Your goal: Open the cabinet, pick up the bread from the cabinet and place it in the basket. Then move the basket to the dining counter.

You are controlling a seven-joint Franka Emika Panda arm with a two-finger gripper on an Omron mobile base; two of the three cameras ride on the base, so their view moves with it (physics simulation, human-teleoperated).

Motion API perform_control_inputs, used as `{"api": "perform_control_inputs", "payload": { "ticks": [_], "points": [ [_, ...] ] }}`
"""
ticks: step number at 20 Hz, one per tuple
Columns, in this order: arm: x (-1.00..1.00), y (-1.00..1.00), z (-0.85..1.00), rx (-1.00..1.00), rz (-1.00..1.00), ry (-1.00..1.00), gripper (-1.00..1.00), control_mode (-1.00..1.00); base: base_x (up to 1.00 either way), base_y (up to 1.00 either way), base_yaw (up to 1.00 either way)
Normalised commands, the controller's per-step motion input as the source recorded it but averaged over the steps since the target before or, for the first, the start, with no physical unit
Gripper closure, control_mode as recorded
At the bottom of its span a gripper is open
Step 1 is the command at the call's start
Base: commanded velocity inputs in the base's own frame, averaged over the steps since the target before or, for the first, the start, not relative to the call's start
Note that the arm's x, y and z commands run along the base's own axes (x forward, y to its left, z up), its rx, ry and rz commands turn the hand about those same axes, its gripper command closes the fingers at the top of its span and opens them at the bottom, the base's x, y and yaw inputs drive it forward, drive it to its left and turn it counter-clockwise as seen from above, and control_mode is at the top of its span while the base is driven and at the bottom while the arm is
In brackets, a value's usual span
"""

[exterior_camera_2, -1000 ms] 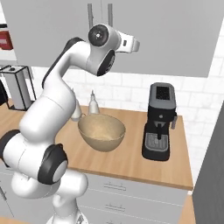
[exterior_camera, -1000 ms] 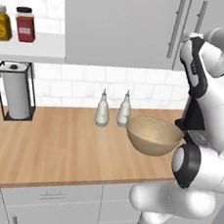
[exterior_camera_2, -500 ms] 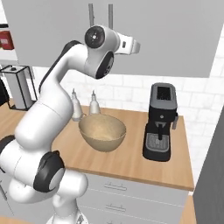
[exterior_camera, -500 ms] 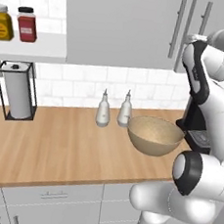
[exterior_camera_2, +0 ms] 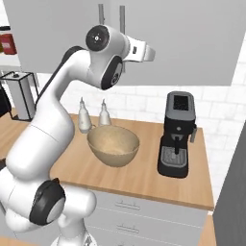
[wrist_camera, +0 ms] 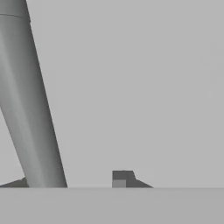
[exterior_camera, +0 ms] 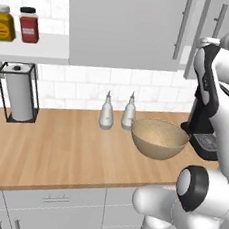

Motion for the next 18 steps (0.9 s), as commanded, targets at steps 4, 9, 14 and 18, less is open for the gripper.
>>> {"api": "perform_control_inputs", "payload": {
  "ticks": [4,9,14,18],
  "points": [
    [-0.72,-1.00,-0.01,0.00,-0.03,0.06,1.00,-1.00,0.00,0.00,0.00],
    [-0.68,-1.00,-0.14,0.01,-0.01,0.02,1.00,-1.00,0.00,0.00,0.00],
    [-0.63,-1.00,-0.22,0.00,-0.01,0.00,1.00,-1.00,0.00,0.00,0.00],
    [-0.57,-1.00,-0.26,0.00,0.00,0.00,1.00,-1.00,0.00,0.00,0.00]
  ]
}}
